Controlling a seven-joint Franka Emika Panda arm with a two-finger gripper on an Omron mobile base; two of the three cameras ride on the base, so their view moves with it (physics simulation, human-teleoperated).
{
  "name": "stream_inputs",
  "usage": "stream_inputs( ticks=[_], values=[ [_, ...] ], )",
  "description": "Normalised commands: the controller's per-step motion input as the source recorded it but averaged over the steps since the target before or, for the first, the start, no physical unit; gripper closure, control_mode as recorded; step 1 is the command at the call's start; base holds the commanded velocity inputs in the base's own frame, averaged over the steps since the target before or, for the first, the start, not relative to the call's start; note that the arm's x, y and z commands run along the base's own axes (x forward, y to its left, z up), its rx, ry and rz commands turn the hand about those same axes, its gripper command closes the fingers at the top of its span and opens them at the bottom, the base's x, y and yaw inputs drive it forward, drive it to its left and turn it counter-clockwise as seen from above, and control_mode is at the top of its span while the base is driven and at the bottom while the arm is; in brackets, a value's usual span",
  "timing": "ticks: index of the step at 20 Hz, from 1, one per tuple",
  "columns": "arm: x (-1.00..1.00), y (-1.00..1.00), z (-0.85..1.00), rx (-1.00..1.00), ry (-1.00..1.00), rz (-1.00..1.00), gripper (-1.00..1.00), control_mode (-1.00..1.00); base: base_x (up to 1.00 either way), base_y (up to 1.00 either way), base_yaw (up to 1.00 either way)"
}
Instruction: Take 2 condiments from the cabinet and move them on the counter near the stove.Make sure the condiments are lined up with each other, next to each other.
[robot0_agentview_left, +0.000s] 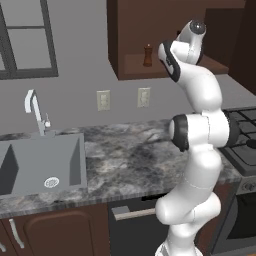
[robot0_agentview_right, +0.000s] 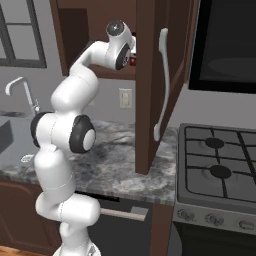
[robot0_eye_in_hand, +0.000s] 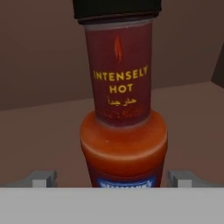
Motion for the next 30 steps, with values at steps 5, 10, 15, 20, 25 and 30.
stream_inputs(
  ticks=[5, 10, 15, 20, 25, 30],
  values=[
    [0.11, -0.05, 0.00, 0.00, 0.01, 0.00, -1.00, -1.00, 0.00, 0.00, 0.00],
    [0.02, 0.00, -0.01, 0.00, 0.00, 0.00, 1.00, -1.00, 0.00, 0.00, 0.00],
    [0.00, 0.00, 0.00, 0.00, 0.00, 0.00, 1.00, -1.00, 0.00, 0.00, 0.00],
    [0.00, 0.00, -0.01, 0.00, 0.00, 0.00, 1.00, -1.00, 0.00, 0.00, 0.00],
    [-0.30, 0.00, -0.11, 0.00, -0.04, 0.00, 1.00, -1.00, 0.00, 0.00, 0.00],
    [-0.80, 0.00, -0.12, 0.00, -0.12, 0.00, 1.00, -1.00, 0.00, 0.00, 0.00]
  ],
)
